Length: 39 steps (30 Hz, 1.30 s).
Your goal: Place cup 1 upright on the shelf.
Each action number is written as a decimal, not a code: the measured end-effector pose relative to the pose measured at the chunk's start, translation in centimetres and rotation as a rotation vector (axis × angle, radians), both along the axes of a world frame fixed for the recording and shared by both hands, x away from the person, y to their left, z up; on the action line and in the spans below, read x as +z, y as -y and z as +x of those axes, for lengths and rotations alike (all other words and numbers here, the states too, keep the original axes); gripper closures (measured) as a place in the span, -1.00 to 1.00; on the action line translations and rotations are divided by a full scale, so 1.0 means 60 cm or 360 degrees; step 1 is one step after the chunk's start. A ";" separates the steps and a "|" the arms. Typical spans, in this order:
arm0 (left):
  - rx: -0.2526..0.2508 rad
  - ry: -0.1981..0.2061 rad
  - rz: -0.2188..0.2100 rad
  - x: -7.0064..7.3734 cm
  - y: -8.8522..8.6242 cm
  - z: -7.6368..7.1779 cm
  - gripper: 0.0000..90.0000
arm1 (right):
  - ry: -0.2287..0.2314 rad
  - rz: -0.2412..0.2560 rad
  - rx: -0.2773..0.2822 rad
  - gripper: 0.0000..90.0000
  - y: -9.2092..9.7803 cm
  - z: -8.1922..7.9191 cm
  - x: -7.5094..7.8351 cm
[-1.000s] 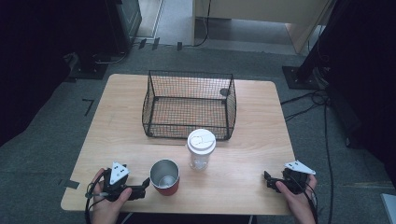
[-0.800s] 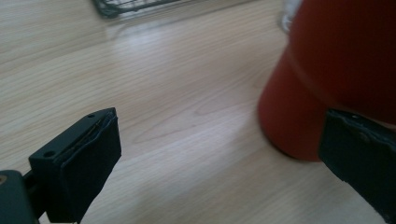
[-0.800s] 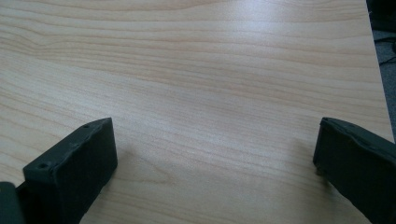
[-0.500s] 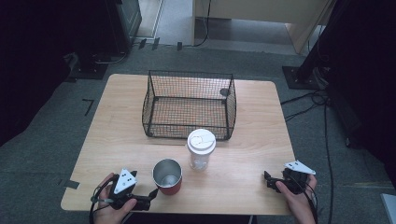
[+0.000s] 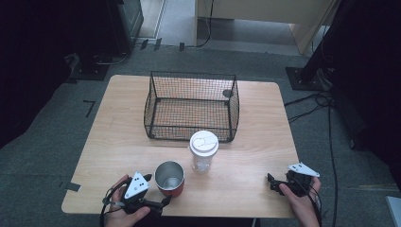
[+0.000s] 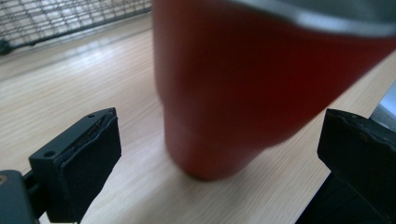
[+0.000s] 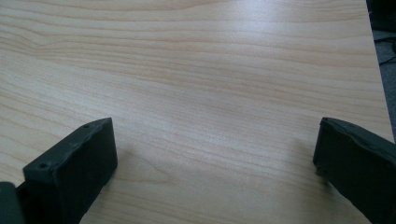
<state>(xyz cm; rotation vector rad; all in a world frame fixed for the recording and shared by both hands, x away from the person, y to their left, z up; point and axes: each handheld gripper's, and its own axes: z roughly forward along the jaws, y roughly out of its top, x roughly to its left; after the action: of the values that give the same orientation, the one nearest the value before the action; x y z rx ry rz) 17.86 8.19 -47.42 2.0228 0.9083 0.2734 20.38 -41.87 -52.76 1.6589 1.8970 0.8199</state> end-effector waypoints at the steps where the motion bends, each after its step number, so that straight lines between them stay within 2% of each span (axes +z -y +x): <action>1: -0.0006 0.0003 -0.0002 0.001 0.003 0.002 -0.99 | 0.0000 0.0000 0.0000 -1.00 0.000 0.000 0.000; 9: -0.0043 0.0042 -0.0005 0.013 0.030 0.010 -0.99 | 0.0000 0.0000 0.0000 -1.00 0.000 0.000 0.000; 15: -0.0013 0.0045 -0.0009 0.020 0.041 0.020 -0.99 | 0.0000 0.0000 0.0000 -1.00 0.000 0.000 0.000; 23: -0.0039 0.0056 0.0009 0.028 0.056 0.027 -0.99 | 0.0000 0.0000 0.0000 -1.00 0.000 0.000 0.000; 25: -0.0041 0.0060 0.0009 0.030 0.059 0.029 -0.99 | 0.0000 0.0001 0.0000 -1.00 0.000 0.000 0.000; 27: -0.0037 0.0074 0.0021 0.031 0.060 0.029 -0.90 | 0.0000 0.0000 0.0000 -1.00 0.000 0.000 0.000; 34: -0.0055 0.0104 0.0049 0.033 0.062 0.030 -0.87 | 0.0000 0.0000 0.0000 -1.00 0.000 0.000 0.000; 39: -0.0029 0.0129 0.0055 0.035 0.061 0.032 -0.84 | 0.0000 0.0002 0.0000 -1.00 0.000 0.000 0.000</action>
<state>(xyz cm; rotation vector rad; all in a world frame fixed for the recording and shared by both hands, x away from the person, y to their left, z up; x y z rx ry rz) 19.81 4.54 -45.32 2.0356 0.8399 0.3609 20.39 -41.87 -52.76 1.6596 1.8967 0.8209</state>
